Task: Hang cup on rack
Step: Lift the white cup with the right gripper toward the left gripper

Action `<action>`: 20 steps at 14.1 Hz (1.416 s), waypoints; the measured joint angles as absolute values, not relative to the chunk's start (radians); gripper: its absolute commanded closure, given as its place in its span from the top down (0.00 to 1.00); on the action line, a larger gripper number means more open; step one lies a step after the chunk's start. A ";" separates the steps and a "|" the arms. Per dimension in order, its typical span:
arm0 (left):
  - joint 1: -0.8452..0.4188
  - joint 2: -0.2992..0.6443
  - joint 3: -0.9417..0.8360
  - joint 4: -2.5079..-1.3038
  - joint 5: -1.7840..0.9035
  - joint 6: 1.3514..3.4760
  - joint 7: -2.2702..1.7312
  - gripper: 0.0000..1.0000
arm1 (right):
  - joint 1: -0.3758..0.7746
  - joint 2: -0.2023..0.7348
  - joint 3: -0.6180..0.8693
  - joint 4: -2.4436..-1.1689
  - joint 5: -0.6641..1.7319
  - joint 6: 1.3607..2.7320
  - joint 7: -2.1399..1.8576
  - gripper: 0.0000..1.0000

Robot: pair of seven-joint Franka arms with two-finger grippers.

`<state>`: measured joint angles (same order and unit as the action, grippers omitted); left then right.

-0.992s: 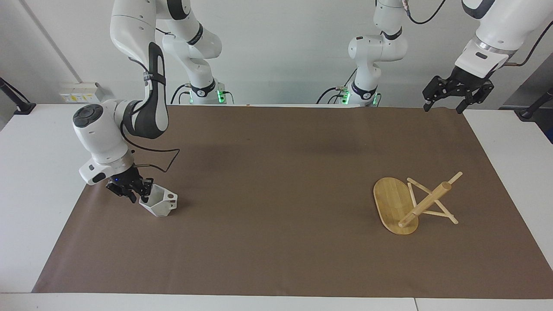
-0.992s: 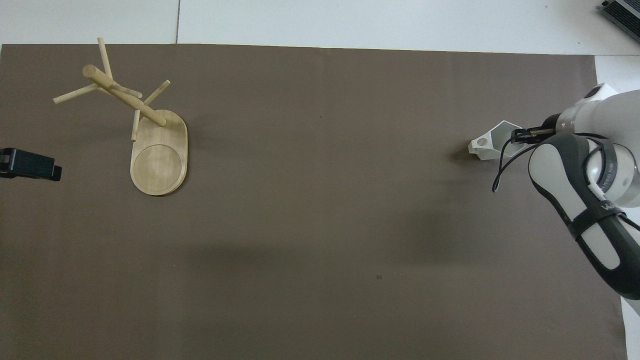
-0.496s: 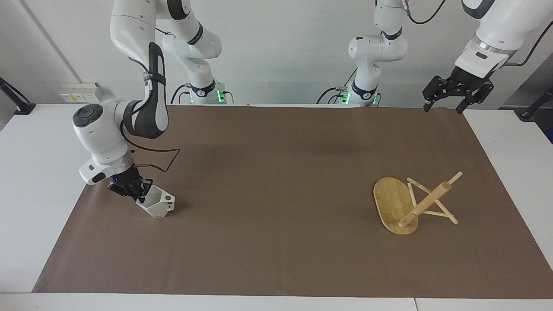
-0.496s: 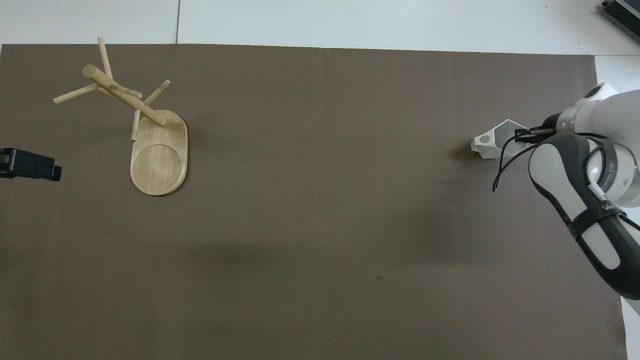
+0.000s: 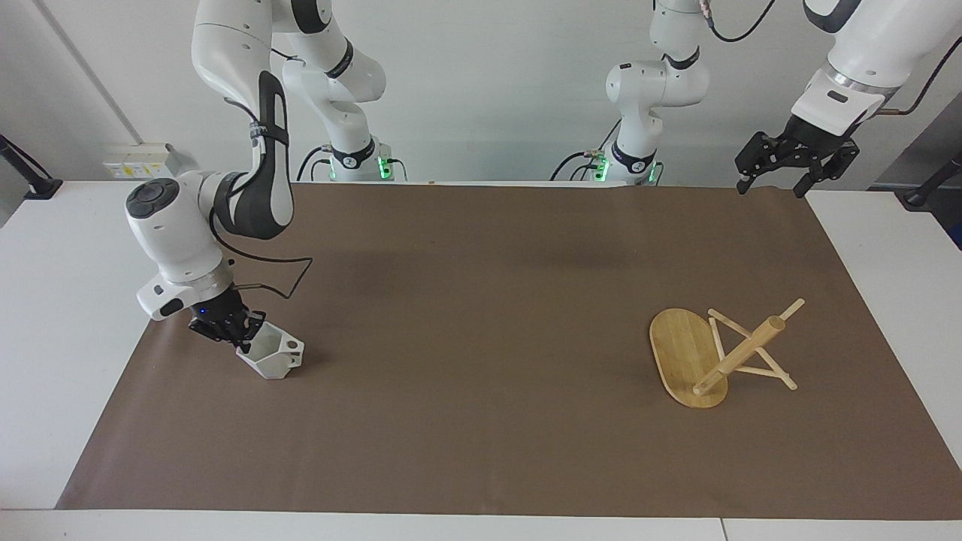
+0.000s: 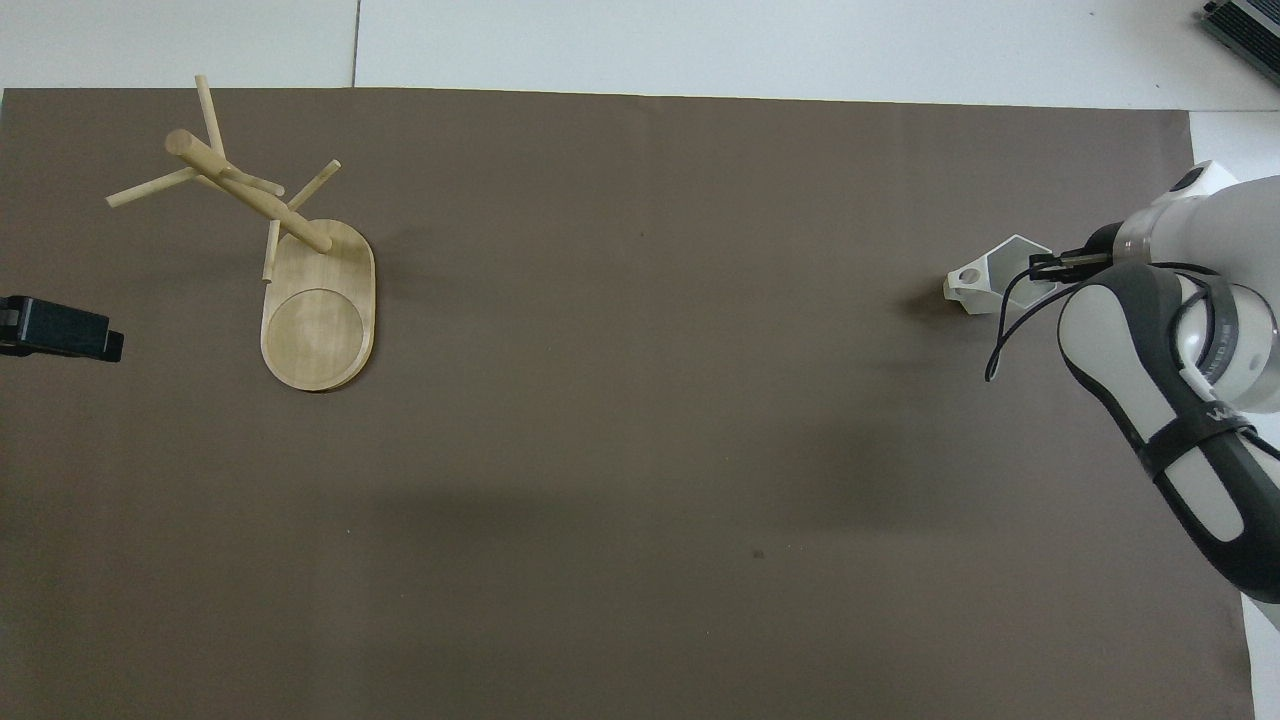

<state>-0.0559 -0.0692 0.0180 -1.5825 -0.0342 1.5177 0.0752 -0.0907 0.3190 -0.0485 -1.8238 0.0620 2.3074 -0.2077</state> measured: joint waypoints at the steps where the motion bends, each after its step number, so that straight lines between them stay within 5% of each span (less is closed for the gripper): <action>1: -0.056 -0.069 0.018 -1.582 -0.034 1.518 0.075 1.00 | -0.089 0.314 -0.045 -1.789 0.064 2.248 -0.208 0.00; 7: -0.056 -0.070 0.017 -1.583 -0.034 1.517 0.052 1.00 | -0.086 0.236 0.060 -1.552 0.285 1.945 -0.064 0.00; 20: -0.022 -0.164 0.021 -1.807 -0.419 1.622 -1.044 1.00 | -0.067 0.242 0.549 -1.548 0.479 2.120 0.330 0.00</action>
